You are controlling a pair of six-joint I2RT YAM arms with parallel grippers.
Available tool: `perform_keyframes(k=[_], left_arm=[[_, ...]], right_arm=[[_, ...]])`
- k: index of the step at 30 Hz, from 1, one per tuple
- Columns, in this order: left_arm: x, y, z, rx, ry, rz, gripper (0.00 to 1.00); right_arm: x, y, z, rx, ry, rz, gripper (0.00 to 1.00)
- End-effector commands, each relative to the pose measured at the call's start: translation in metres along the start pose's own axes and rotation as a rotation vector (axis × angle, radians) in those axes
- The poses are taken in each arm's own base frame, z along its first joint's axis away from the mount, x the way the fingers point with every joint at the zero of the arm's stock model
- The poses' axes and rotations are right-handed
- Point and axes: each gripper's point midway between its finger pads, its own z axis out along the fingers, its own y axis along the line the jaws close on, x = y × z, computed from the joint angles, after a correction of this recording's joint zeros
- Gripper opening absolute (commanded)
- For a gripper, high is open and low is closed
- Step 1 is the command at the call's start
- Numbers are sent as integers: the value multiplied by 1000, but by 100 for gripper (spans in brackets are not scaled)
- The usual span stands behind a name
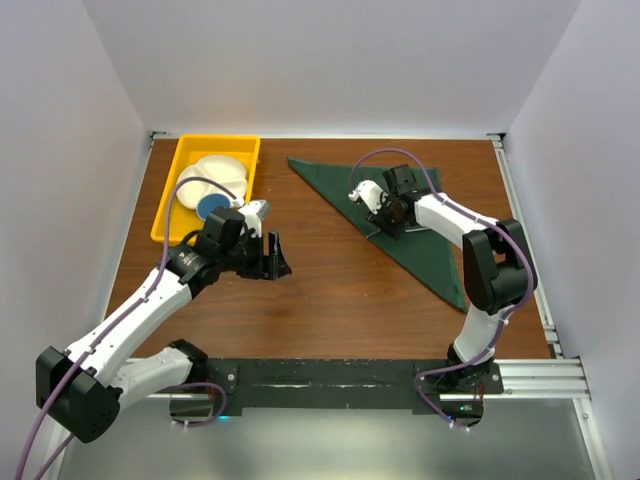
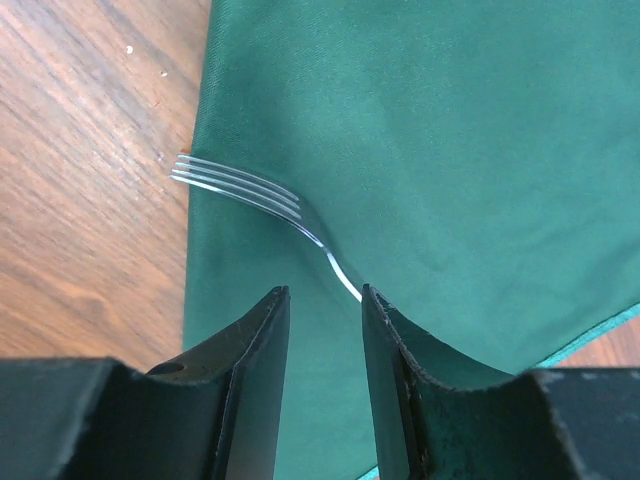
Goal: Fold the napkin, place the utensils inside, and roll it up
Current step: Grab a utensil with the right arm
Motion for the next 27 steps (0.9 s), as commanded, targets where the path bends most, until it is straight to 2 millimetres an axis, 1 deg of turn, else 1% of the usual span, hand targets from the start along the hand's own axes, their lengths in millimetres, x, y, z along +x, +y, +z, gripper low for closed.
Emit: perform_keyframes(k=[1,8,12,16,17,19,20,22,23,26,27], left_arm=[[-16,-10,-6,27,-51,21,72],[-20,-13,-7,33,-60,25,72],[-23,-14,-10,31,-73,25,72],[-23,-14,-10,27,-73,22,71],[-23,-13,-11,27,-73,21,71],[-23,-13,-11,26,-73,22,71],[-21,-13,-11,24,-69,19,71],[-21,-12,-11,23,-70,19,71],[-22,-13,-11,24,-73,20,71],[-22,-13,-11,25,-72,21,71],[-22,-13,-11,25,-71,21,71]], right_arm=[[-13,-7,0,13,-33,-13,40],[-16,-7,14,-6,-21,-11,38],[-16,-12,19,10,-13,-6,35],[-16,-9,23,1,-15,-1,31],[-15,-10,24,1,-12,1,27],[-12,-8,25,-2,-4,1,23],[-12,-8,24,-1,-7,1,18],[-12,-7,25,1,-6,-2,13],[-12,-8,25,2,-7,-2,9],[-14,-10,20,1,-9,-4,0],[-15,-11,18,7,-5,-1,0]])
